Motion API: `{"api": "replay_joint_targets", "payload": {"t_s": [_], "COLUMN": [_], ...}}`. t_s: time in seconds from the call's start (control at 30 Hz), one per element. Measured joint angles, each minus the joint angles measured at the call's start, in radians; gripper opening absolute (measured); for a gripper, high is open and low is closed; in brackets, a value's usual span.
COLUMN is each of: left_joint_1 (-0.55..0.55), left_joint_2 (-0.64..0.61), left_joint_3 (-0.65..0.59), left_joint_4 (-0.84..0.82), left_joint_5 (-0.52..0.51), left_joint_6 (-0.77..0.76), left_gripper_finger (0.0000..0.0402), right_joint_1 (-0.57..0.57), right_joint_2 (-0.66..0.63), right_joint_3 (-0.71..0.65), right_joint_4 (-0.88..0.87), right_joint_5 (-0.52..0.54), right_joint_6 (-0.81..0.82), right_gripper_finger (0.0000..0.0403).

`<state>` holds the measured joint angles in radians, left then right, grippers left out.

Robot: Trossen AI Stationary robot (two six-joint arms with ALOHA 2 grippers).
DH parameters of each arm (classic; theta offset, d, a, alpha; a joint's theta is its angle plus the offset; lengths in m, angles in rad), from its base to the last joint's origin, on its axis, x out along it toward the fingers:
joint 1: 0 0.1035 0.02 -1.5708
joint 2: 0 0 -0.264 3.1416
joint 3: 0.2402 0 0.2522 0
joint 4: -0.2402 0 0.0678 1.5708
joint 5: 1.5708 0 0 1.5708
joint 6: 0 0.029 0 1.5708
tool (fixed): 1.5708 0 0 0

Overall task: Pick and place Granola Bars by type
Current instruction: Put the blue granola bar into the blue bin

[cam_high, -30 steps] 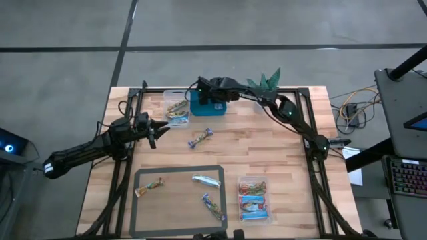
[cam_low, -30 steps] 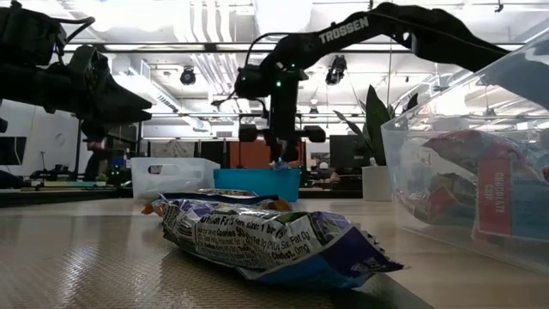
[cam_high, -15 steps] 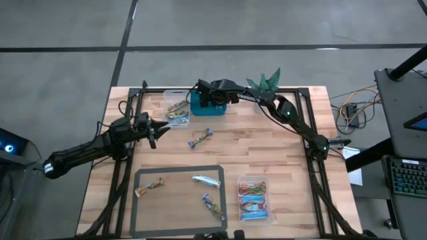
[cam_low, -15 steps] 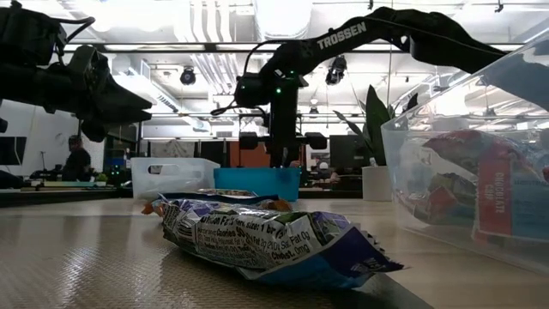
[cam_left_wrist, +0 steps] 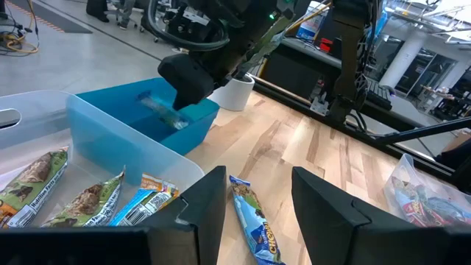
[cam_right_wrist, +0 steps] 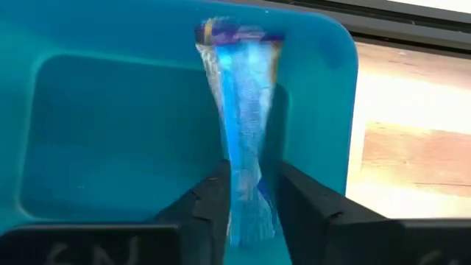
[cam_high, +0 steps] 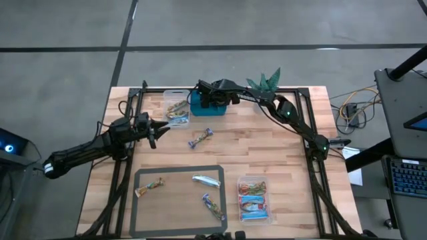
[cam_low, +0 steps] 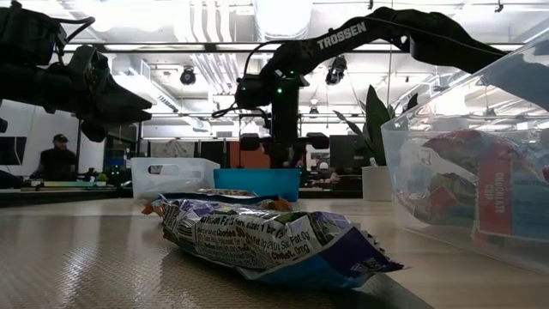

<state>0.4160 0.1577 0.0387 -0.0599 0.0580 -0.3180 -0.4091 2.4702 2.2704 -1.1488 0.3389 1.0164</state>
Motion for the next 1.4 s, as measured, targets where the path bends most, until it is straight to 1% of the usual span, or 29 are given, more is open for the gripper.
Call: {"api": "replay_joint_targets", "payload": {"t_s": [0.23,0.33,0.47,0.73,0.97,1.4], "left_joint_1": [0.000,0.000,0.000,0.000,0.000,0.000], "left_joint_2": [0.000,0.000,0.000,0.000,0.000,0.000], "left_joint_3": [0.000,0.000,0.000,0.000,0.000,0.000], "left_joint_4": [0.000,0.000,0.000,0.000,0.000,0.000], "left_joint_5": [0.000,0.000,0.000,0.000,0.000,0.000], "left_joint_6": [0.000,0.000,0.000,0.000,0.000,0.000], "left_gripper_finger": [0.0138,0.0138,0.0138,0.0138,0.0138,0.0138], "right_joint_1": [0.000,0.001,0.004,0.008,0.028,0.121], "right_joint_2": [0.000,-0.001,-0.023,-0.080,-0.157,-0.308], "right_joint_3": [0.000,0.000,-0.001,0.000,0.000,0.000], "right_joint_4": [0.000,0.000,0.001,0.002,0.006,0.017], "right_joint_5": [0.001,0.012,0.059,0.065,0.064,0.056], "right_joint_6": [-0.004,-0.007,-0.034,-0.097,-0.200,-0.390], "right_gripper_finger": [0.0157,0.0173,0.0186,0.0189,0.0188,0.0183]}}
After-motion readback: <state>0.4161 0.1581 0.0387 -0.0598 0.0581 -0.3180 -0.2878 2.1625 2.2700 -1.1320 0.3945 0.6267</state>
